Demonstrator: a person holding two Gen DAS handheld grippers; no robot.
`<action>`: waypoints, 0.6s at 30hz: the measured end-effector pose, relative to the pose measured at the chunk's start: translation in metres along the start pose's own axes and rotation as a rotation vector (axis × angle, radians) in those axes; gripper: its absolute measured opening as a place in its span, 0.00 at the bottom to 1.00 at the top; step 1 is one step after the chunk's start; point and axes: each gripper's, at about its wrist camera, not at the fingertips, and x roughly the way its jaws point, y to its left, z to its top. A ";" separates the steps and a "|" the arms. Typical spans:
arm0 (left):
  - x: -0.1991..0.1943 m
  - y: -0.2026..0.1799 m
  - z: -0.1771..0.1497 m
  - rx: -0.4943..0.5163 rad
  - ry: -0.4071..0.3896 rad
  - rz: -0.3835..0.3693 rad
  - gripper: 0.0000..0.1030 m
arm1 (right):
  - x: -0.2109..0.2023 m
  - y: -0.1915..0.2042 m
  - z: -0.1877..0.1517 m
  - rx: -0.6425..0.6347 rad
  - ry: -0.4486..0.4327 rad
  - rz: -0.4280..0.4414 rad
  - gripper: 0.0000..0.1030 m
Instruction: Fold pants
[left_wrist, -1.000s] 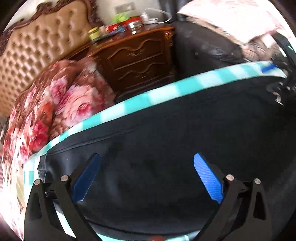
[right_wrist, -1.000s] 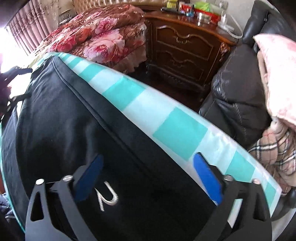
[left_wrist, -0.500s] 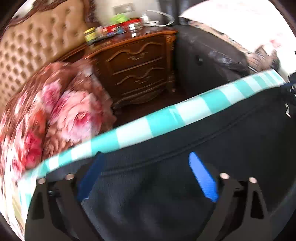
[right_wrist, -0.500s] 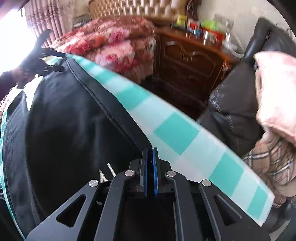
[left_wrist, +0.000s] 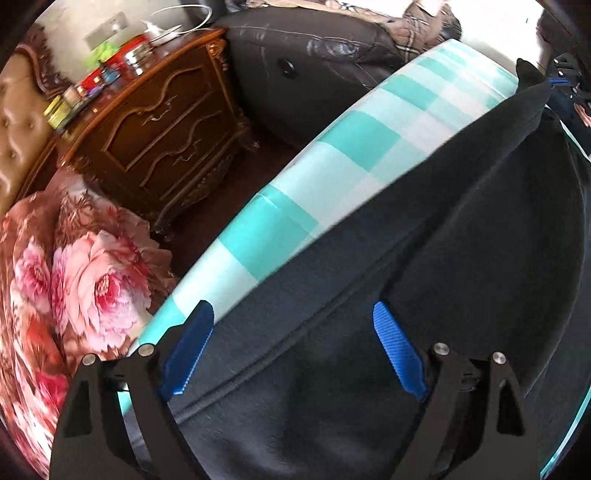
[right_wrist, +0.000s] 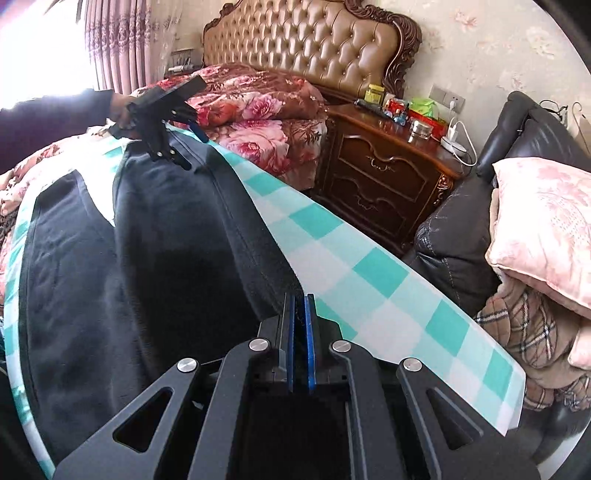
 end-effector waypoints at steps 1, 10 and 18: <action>-0.001 0.005 0.000 0.000 -0.005 -0.022 0.86 | -0.002 0.004 0.000 -0.002 -0.001 -0.003 0.07; 0.009 0.026 -0.015 -0.069 0.053 -0.155 0.54 | -0.005 0.010 -0.001 0.020 0.008 -0.046 0.07; -0.058 0.004 -0.047 -0.112 -0.072 -0.009 0.17 | -0.004 0.013 0.003 0.020 0.031 -0.088 0.07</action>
